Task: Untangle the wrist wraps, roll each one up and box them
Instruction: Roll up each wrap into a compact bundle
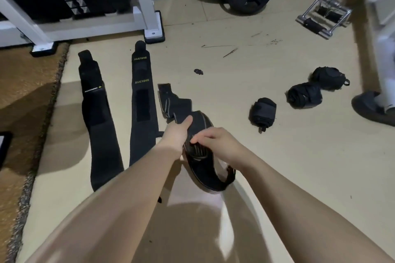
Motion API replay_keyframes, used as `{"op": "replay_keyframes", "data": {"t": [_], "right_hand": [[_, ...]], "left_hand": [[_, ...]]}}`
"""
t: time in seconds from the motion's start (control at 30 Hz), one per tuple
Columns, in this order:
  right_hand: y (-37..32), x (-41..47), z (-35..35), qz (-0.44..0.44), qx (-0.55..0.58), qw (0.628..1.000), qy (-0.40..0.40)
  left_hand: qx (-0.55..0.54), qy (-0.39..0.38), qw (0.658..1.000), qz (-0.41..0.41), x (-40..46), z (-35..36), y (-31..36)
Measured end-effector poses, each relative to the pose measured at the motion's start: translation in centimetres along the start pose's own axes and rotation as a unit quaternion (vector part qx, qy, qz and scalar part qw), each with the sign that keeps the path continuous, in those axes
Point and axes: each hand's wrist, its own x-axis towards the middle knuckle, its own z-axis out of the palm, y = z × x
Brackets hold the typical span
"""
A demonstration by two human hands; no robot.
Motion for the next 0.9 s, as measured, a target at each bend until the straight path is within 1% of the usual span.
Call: {"op": "replay_keyframes", "data": {"t": [0.03, 0.07, 0.1, 0.13, 0.17, 0.2, 0.23, 0.33, 0.4, 0.47, 0.57, 0.6, 0.63, 0.7, 0.73, 0.8, 0.83, 0.87, 0.9], "right_hand": [[-1.1, -0.5, -0.6, -0.021, 0.001, 0.996, 0.088], [-2.3, -1.2, -1.3, -0.031, 0.007, 0.987, 0.157], [-3.9, -2.5, -1.9, -0.026, 0.027, 0.982, 0.186], [-5.6, -3.9, -2.4, -0.016, 0.065, 0.982, 0.178], [-7.3, -5.4, -2.7, -0.017, 0.12, 0.981, 0.151], [-8.6, -6.7, -3.0, -0.028, 0.156, 0.979, 0.129], [-10.0, -7.9, -3.2, -0.049, 0.176, 0.975, 0.126], [-14.2, -10.4, -3.2, -0.106, 0.162, 0.966, 0.168], [-16.3, -11.5, -2.7, -0.131, 0.165, 0.96, 0.184], [-17.8, -12.4, -2.3, -0.154, 0.176, 0.957, 0.171], [-18.9, -13.8, -2.1, -0.198, 0.208, 0.953, 0.097], [-19.3, -14.2, -2.3, -0.21, 0.214, 0.951, 0.075], [-19.5, -14.6, -2.6, -0.215, 0.216, 0.95, 0.062], [-19.8, -15.4, -2.9, -0.209, 0.211, 0.953, 0.055], [-19.7, -15.6, -2.9, -0.204, 0.212, 0.954, 0.063], [-19.5, -15.7, -2.7, -0.197, 0.232, 0.947, 0.102], [-19.2, -15.7, -2.6, -0.193, 0.245, 0.942, 0.122], [-18.7, -15.6, -2.5, -0.187, 0.25, 0.941, 0.132], [-18.0, -15.7, -2.3, -0.177, 0.24, 0.946, 0.132]], "left_hand": [[-0.039, -0.029, 0.998, 0.03, -0.9, -0.5, 1.5], [-0.074, -0.054, 0.994, 0.057, -2.0, -0.9, 3.1], [-0.096, -0.078, 0.989, 0.079, -3.4, -1.4, 4.7], [-0.093, -0.102, 0.985, 0.102, -5.0, -1.9, 6.3], [-0.078, -0.13, 0.98, 0.128, -6.5, -2.4, 7.6], [-0.062, -0.157, 0.974, 0.154, -8.1, -2.9, 8.9], [-0.05, -0.181, 0.967, 0.173, -9.8, -3.4, 10.0], [-0.066, -0.24, 0.946, 0.208, -14.9, -4.8, 12.5], [-0.063, -0.236, 0.938, 0.246, -17.4, -5.7, 13.9], [-0.049, -0.184, 0.935, 0.298, -19.2, -6.7, 14.7], [-0.042, -0.111, 0.915, 0.386, -20.0, -7.7, 15.1], [-0.05, -0.096, 0.906, 0.41, -20.5, -8.0, 15.2], [-0.058, -0.098, 0.898, 0.425, -21.0, -8.2, 15.2], [-0.107, -0.125, 0.892, 0.422, -22.1, -8.2, 15.1], [-0.157, -0.145, 0.896, 0.39, -22.5, -8.2, 14.8], [-0.246, -0.164, 0.91, 0.29, -23.7, -8.1, 13.3], [-0.25, -0.155, 0.92, 0.259, -24.1, -7.9, 12.1], [-0.21, -0.133, 0.934, 0.255, -24.3, -7.6, 10.8], [-0.143, -0.089, 0.948, 0.272, -24.5, -7.4, 9.2]]}}
